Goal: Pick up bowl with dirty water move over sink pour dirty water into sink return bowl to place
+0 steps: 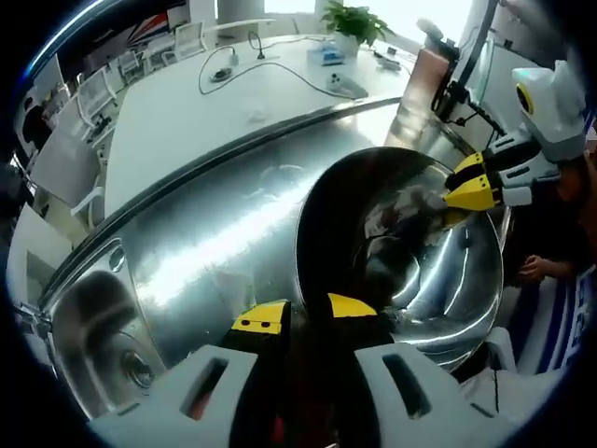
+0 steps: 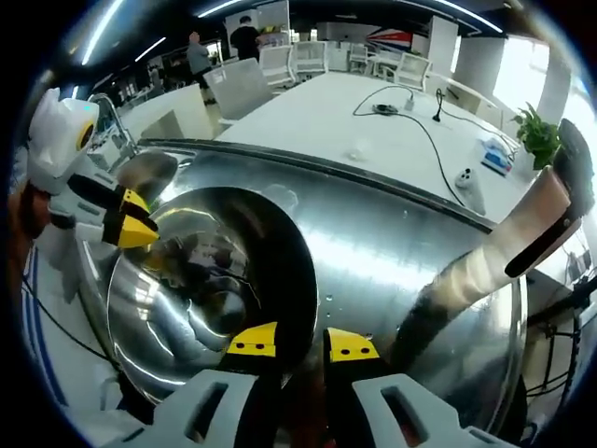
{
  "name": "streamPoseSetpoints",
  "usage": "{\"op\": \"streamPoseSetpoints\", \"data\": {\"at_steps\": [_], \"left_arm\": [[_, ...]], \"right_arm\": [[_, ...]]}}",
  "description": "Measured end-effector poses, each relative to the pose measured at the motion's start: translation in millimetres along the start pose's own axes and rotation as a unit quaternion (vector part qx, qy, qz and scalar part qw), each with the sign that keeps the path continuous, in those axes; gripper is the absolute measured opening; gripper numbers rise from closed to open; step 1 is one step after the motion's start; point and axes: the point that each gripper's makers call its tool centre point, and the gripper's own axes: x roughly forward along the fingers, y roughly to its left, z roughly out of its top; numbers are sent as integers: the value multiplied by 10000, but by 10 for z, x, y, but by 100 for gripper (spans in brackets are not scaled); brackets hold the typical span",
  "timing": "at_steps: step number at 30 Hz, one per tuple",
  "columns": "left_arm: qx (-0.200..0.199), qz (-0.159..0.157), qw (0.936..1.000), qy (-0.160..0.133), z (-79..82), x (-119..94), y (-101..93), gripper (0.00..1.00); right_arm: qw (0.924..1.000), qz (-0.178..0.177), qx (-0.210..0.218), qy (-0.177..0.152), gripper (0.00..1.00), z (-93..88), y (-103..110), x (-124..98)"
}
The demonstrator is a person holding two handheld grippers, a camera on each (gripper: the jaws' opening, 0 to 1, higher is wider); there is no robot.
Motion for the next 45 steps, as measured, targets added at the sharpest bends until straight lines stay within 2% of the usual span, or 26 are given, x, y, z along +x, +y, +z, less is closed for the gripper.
{"op": "streamPoseSetpoints", "data": {"at_steps": [13,18,25,32,36,45], "left_arm": [[-168,24,9997,172,-28,31,1,4],[-256,151,9993,208,-18,27,44,0],[-332,231,9988,288,-15,23,48,0],[-449,402,9974,384,-8,13,60,0],[-406,460,9972,432,-25,-4,49,0],[-474,432,9965,543,-107,-62,33,0]], "right_arm": [[9999,-72,-1,115,8,-27,-21,16],[9999,-79,10,141,4,-26,-21,24],[9997,-122,99,177,2,-16,-37,44],[9986,-415,218,264,0,-19,-63,50],[9980,-574,146,237,0,-5,-71,41],[9970,-725,231,129,0,50,-79,15]]}}
